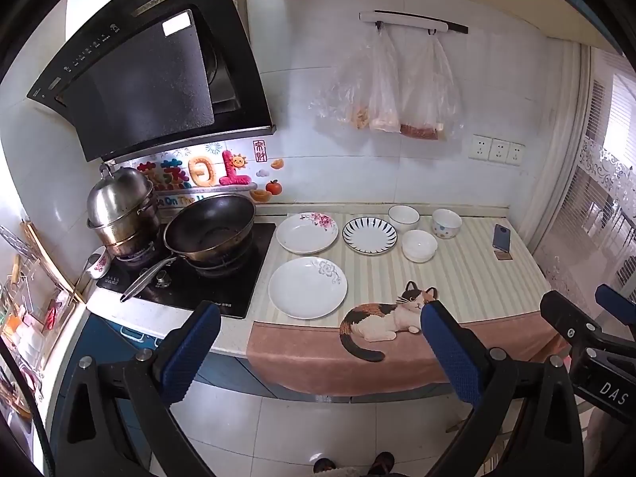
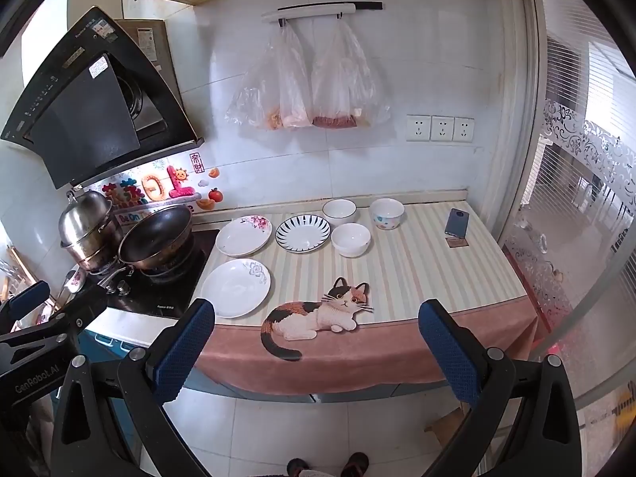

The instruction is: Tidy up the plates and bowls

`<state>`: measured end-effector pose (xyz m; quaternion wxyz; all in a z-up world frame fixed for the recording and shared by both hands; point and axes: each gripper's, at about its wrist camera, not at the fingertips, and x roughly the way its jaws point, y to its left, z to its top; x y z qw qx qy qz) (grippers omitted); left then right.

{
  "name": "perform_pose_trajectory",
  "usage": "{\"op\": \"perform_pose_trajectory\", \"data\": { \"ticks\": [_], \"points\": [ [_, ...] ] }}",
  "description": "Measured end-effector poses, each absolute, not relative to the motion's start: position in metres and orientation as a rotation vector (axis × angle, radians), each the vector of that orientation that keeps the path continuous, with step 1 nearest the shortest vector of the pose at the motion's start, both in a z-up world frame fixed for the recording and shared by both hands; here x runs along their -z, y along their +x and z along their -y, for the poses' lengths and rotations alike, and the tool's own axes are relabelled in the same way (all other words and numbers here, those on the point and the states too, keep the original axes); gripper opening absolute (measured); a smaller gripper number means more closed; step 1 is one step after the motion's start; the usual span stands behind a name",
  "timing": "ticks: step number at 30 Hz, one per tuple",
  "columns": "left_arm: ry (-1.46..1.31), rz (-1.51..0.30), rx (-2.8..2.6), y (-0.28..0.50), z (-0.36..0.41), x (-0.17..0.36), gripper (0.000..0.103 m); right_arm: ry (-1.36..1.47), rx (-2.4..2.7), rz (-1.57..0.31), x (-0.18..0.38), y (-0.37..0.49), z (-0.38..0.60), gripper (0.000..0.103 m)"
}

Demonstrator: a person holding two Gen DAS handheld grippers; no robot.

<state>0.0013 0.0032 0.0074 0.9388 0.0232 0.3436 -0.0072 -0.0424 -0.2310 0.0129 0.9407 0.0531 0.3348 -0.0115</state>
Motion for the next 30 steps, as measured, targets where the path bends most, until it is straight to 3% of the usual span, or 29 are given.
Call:
{"op": "perform_pose_trajectory", "data": {
  "ticks": [30],
  "points": [
    [0.050, -0.699, 0.013, 0.0007, -0.0029, -0.0072, 0.103, 0.109, 0.025, -0.678, -0.0114, -0.0377, 0.2336, 0.103]
  ]
}}
